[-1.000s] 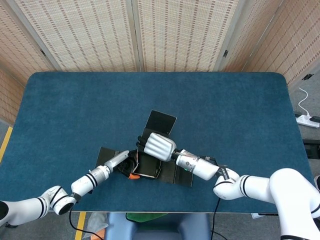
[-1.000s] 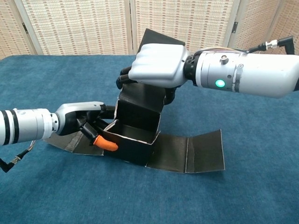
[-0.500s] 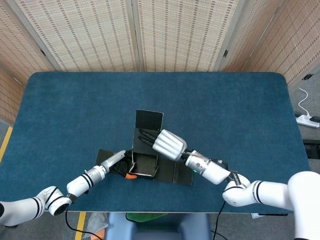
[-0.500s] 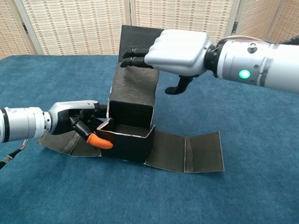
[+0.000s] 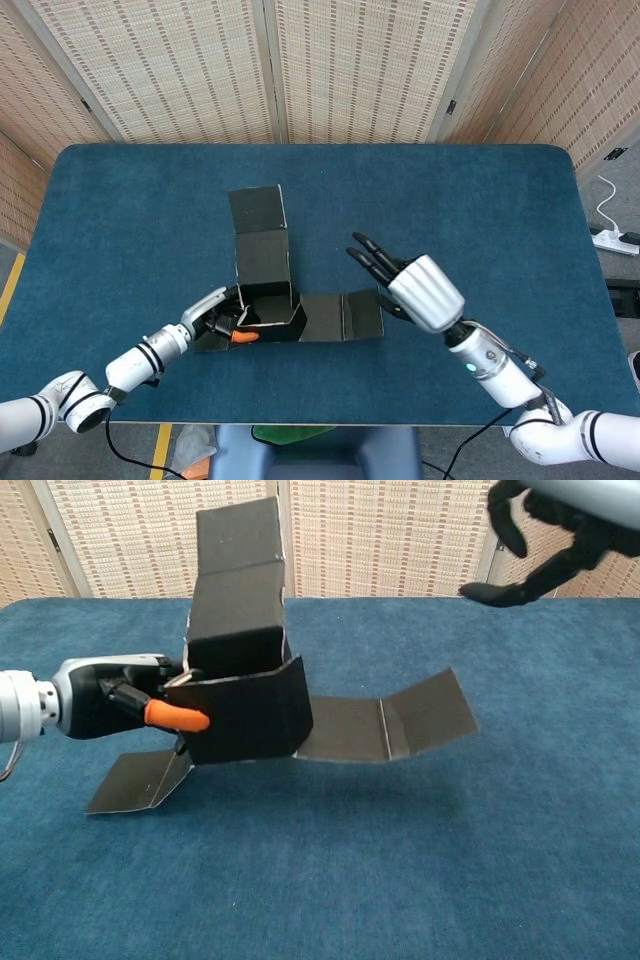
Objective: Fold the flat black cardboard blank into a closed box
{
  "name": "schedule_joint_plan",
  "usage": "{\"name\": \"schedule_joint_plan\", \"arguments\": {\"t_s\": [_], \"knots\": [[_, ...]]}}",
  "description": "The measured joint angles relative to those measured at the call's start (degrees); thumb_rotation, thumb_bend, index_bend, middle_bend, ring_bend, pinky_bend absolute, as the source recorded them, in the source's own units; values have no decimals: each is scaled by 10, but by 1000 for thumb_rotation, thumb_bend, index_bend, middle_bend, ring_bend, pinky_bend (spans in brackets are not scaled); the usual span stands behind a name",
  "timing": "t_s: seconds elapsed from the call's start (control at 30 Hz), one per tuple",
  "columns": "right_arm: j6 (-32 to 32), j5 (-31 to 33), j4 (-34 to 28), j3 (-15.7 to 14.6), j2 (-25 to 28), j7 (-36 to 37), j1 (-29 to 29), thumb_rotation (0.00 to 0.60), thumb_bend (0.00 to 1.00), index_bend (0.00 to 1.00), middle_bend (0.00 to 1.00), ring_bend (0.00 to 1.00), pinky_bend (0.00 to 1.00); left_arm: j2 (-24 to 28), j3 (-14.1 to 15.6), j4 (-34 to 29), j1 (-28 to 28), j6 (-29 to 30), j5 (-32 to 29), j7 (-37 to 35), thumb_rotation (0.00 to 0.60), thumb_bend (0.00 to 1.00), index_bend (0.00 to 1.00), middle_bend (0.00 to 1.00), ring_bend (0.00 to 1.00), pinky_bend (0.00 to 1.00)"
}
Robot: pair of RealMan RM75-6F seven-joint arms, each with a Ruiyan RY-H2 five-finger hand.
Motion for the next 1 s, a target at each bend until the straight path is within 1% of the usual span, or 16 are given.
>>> {"name": "schedule_joint_plan", "arguments": {"t_s": [0.1, 0.27, 0.3, 0.43, 0.57, 0.7, 0.87, 1.0], "knots": [[31, -1, 5, 0, 1, 67, -30, 600, 240, 0, 0, 659, 1000, 18, 4, -11, -1, 18, 15, -80, 600, 198, 271, 249, 515, 601], [63, 5, 28, 7, -7, 171, -72, 600, 89, 0, 0, 660, 1000, 43, 14, -21, -7, 52, 43, -213, 600, 197, 269, 249, 515, 603], [66, 5, 34, 8, -11, 185, -77, 600, 74, 0, 1, 661, 1000, 48, 17, -24, -10, 60, 49, -242, 600, 197, 268, 249, 515, 603], [66, 2, 57, 20, -38, 222, -83, 600, 14, 0, 10, 665, 1000, 63, 25, -38, -18, 85, 62, -317, 600, 197, 266, 249, 515, 603], [65, -1, 69, 45, -75, 231, -75, 600, 0, 0, 22, 669, 1000, 73, 31, -55, -27, 101, 67, -361, 600, 196, 265, 249, 515, 603], [64, -5, 79, 73, -121, 219, -57, 600, 0, 0, 22, 669, 1000, 81, 34, -69, -36, 111, 70, -398, 600, 195, 265, 248, 515, 603], [58, -4, 99, 125, -186, 180, -19, 600, 0, 0, 24, 669, 1000, 83, 43, -76, -39, 123, 77, -410, 600, 197, 264, 249, 515, 603], [50, -3, 112, 160, -214, 151, 14, 600, 0, 0, 26, 669, 1000, 82, 53, -70, -42, 134, 91, -414, 600, 197, 262, 249, 515, 603]]}}
